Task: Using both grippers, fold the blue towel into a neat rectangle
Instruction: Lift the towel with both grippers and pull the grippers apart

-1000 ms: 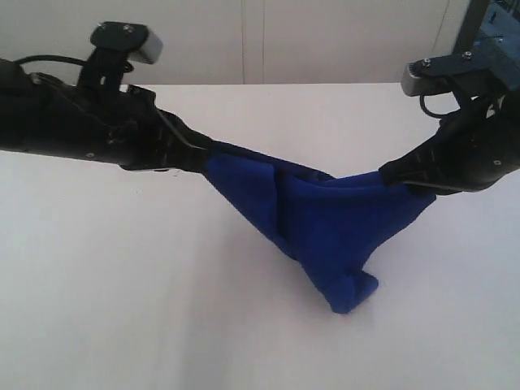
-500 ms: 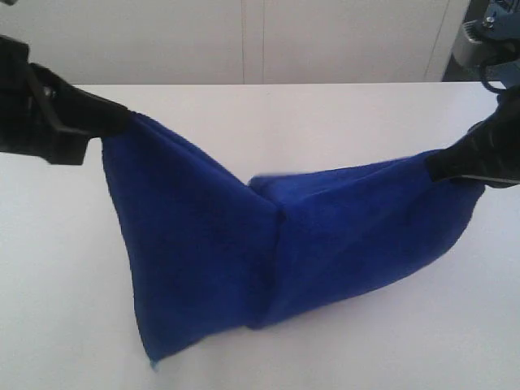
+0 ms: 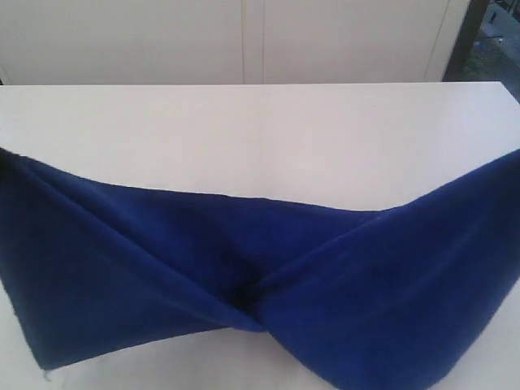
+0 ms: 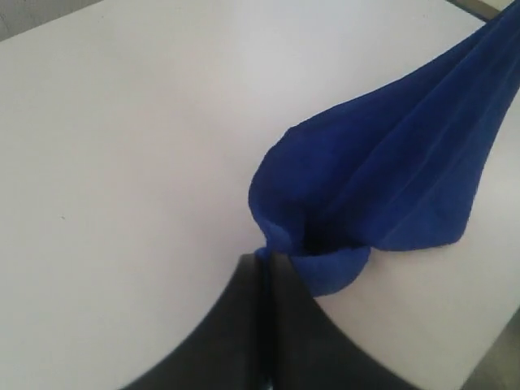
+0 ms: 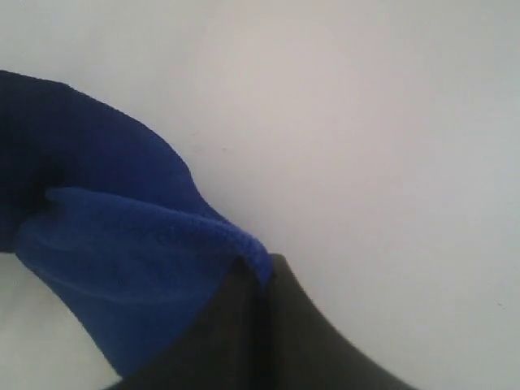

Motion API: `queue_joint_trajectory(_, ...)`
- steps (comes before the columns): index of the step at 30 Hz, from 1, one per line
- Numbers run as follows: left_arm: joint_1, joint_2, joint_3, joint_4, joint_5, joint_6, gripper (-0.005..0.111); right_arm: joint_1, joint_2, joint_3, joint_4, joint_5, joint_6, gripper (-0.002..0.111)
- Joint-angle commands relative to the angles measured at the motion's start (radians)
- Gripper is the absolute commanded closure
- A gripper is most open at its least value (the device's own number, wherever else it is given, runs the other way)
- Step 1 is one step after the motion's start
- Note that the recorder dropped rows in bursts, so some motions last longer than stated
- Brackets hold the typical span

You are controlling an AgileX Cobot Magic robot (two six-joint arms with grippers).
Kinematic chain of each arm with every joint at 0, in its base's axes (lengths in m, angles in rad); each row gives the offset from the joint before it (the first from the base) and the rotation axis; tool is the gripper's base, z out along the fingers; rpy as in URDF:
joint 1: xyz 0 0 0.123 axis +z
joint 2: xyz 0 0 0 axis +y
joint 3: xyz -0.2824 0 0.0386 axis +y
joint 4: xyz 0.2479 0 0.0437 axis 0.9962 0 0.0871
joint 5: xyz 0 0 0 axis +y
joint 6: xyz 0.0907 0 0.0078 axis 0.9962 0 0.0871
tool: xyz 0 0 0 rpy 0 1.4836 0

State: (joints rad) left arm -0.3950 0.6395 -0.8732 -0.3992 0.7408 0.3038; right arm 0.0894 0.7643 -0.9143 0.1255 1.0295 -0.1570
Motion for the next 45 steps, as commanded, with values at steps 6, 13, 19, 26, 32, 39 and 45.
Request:
queue_joint_trajectory(6,0.006,-0.246,0.001,0.031,0.209,-0.101,0.107,0.001,-0.258,-0.003,-0.058,0.138,0.033,0.108)
queue_joint_trajectory(13,0.006,-0.381,-0.078,0.178,0.306,-0.261,0.107,0.001,-0.383,-0.007,-0.112,0.192,0.079,0.108)
queue_joint_trajectory(19,0.006,-0.360,-0.042,0.341,0.295,-0.398,0.107,0.001,-0.346,-0.005,-0.158,0.157,0.122,0.108)
queue_joint_trajectory(26,0.006,-0.198,0.178,0.427,0.015,-0.476,0.107,0.001,-0.089,0.024,-0.236,0.033,0.167,0.108)
queue_joint_trajectory(32,0.006,0.063,0.304,0.655,-0.305,-0.652,0.107,0.001,0.189,0.089,-0.443,-0.147,0.325,0.108)
queue_joint_trajectory(39,0.057,0.432,0.312,0.956,-0.611,-0.885,0.107,0.001,0.475,0.090,-0.560,-0.366,0.453,0.108)
queue_joint_trajectory(45,0.196,0.685,0.260,0.957,-0.819,-0.903,0.107,0.001,0.661,0.088,-0.736,-0.499,0.638,0.108)
